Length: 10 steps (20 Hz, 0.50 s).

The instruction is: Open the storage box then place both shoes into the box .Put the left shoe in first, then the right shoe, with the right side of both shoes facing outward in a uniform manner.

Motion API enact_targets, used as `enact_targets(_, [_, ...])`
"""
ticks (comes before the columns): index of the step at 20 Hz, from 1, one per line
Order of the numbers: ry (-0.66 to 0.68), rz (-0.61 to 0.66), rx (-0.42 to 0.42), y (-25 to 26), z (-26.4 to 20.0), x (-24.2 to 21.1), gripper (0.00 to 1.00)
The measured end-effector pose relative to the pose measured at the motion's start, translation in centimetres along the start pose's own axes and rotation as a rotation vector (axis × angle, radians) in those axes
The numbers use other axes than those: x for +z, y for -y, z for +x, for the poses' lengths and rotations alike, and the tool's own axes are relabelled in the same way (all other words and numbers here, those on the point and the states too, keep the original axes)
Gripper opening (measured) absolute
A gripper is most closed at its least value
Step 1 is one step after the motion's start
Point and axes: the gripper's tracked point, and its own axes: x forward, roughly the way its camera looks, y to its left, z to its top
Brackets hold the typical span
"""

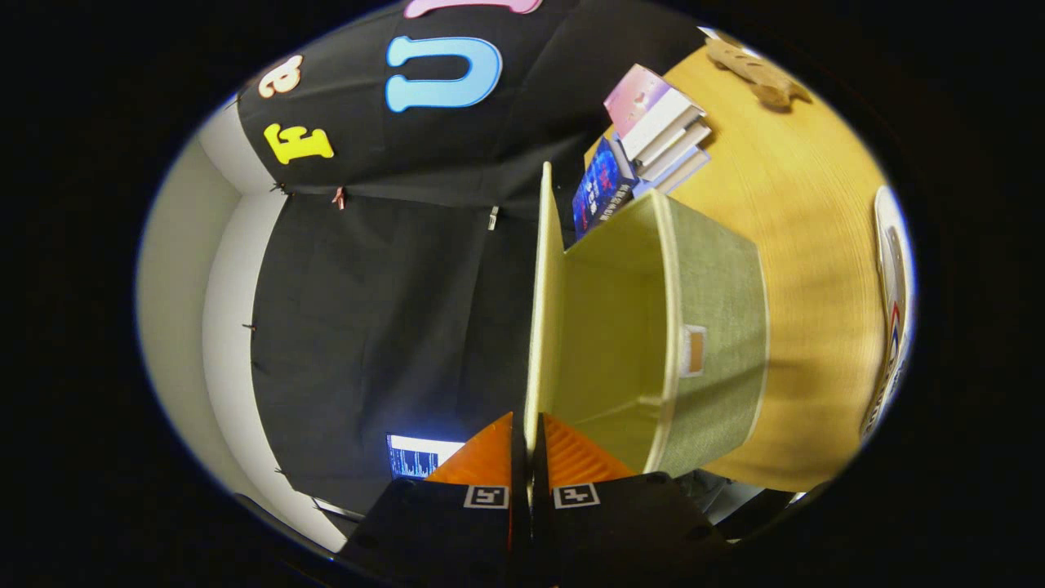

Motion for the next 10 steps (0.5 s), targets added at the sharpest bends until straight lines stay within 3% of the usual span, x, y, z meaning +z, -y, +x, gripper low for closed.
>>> enact_targets(5, [0.010,-0.119,-0.076,-7.1,3.7,0.4,0.06])
enact_targets(10, [-0.025,-0.232,-0.129,-12.9,11.4,-1.2,0.06])
